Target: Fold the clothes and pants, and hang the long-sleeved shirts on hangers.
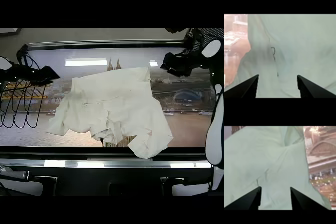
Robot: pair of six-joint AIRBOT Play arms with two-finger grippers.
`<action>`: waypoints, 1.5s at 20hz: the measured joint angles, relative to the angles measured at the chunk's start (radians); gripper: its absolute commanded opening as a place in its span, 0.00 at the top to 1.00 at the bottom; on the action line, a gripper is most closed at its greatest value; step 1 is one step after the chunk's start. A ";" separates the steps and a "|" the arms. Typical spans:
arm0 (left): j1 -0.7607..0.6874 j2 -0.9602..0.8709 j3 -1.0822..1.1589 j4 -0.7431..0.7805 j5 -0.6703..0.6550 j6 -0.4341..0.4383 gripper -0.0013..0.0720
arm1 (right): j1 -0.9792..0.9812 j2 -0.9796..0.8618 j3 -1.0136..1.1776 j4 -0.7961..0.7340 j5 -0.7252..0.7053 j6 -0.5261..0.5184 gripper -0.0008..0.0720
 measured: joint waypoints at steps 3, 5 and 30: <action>0.000 0.103 -0.063 0.056 -0.050 -0.006 0.22 | 0.111 0.150 -0.163 -0.042 0.060 0.007 0.40; -0.008 0.167 -0.139 0.076 -0.063 -0.008 0.22 | 0.230 0.241 -0.309 -0.091 0.064 0.052 0.40; -0.090 0.636 -1.135 -0.391 0.085 0.060 0.22 | 0.270 0.363 -1.232 0.520 -0.373 0.187 0.17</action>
